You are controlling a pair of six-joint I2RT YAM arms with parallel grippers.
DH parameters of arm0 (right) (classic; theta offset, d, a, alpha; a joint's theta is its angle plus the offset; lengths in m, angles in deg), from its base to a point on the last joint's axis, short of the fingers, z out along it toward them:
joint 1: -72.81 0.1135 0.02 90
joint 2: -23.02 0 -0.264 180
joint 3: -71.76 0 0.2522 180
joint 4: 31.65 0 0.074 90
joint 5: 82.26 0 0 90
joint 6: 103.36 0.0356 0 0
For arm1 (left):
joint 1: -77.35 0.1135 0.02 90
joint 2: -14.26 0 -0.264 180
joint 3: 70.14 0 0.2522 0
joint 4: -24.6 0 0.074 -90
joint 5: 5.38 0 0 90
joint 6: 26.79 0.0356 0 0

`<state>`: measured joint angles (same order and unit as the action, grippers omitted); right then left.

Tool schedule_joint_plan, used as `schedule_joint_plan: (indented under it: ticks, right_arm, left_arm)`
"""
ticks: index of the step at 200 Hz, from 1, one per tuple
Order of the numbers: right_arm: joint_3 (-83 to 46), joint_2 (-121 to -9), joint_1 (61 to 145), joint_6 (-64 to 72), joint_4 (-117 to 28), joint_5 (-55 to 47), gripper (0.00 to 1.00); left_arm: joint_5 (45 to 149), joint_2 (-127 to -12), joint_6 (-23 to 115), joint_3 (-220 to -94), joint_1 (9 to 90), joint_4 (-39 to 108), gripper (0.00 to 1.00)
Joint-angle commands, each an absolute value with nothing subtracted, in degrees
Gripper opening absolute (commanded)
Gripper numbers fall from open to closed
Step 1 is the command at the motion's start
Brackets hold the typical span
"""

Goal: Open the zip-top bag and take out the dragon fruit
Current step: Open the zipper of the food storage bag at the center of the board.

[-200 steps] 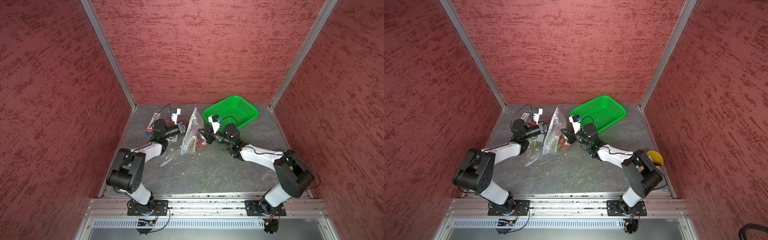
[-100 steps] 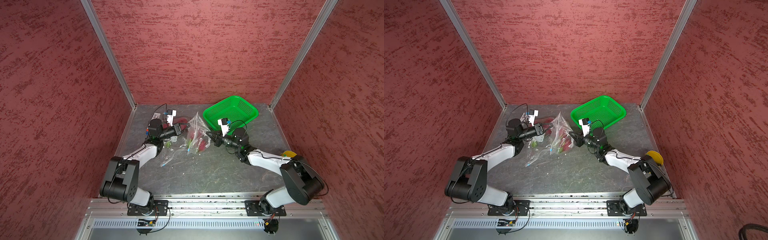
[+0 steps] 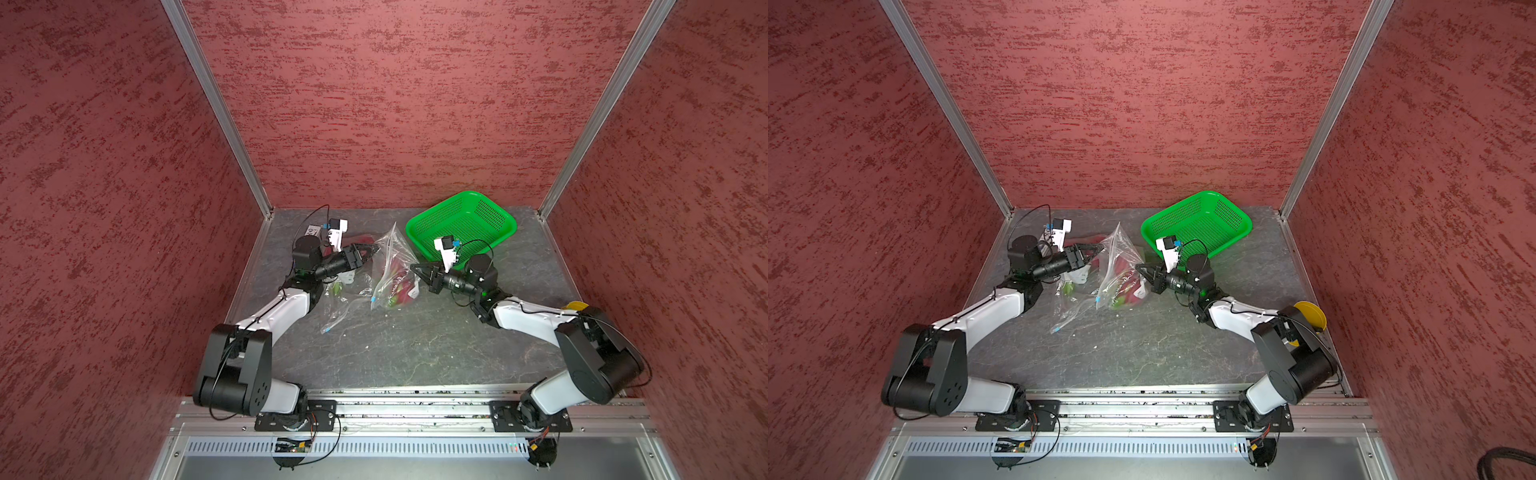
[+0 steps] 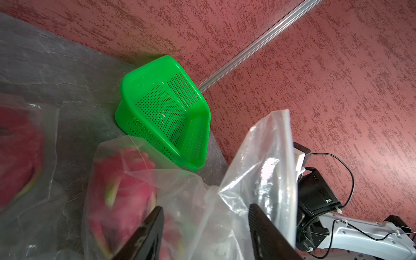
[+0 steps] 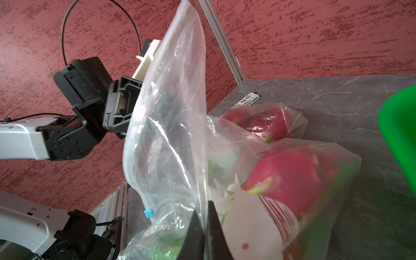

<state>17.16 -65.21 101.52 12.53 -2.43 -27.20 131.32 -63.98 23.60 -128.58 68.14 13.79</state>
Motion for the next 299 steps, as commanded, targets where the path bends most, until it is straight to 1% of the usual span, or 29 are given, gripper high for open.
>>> schedule_joint_plan:
  ticks: [1, 19, 39, 77, 96, 111, 180, 260, 273, 299]
  right_arm:
    - [15.35, -65.59, 100.94, 11.66, -2.30, -28.29, 0.00]
    - [15.34, -65.67, 100.93, 11.55, -2.52, -28.22, 0.00]
    - [15.34, -65.75, 100.95, 11.67, -2.43, -28.21, 0.00]
    - [15.37, -65.25, 100.94, 11.78, -2.60, -28.47, 0.00]
    - [15.59, -64.96, 100.94, 11.71, -2.78, -28.47, 0.00]
    - [15.72, -64.96, 100.94, 11.76, -2.80, -28.57, 0.00]
    - [15.54, -65.49, 100.93, 11.55, -3.06, -28.32, 0.00]
    - [15.46, -65.31, 100.89, 11.25, -3.71, -28.12, 0.00]
    - [15.51, -65.31, 100.94, 11.20, -3.76, -28.16, 0.00]
    - [15.58, -65.23, 100.94, 11.23, -3.83, -28.23, 0.00]
  left_arm:
    - [128.02, -58.82, 29.23, -132.88, 66.85, 22.87, 0.65]
    - [125.21, -57.05, 33.88, -135.58, 64.25, 29.06, 0.66]
    - [123.55, -57.16, 36.60, -137.17, 62.13, 31.77, 0.65]
    - [123.30, -59.44, 36.83, -138.21, 61.62, 31.40, 0.56]
    - [122.86, -60.38, 37.04, -138.39, 61.62, 31.02, 0.49]
    - [123.03, -61.09, 37.04, -138.55, 61.59, 30.81, 0.47]
    - [123.55, -61.94, 36.89, -138.39, 60.83, 30.17, 0.47]
    - [123.19, -61.00, 36.58, -138.13, 60.78, 29.75, 0.53]
    - [123.12, -61.26, 36.63, -138.06, 60.83, 29.79, 0.53]
    - [123.29, -61.97, 36.70, -137.95, 60.79, 29.79, 0.48]
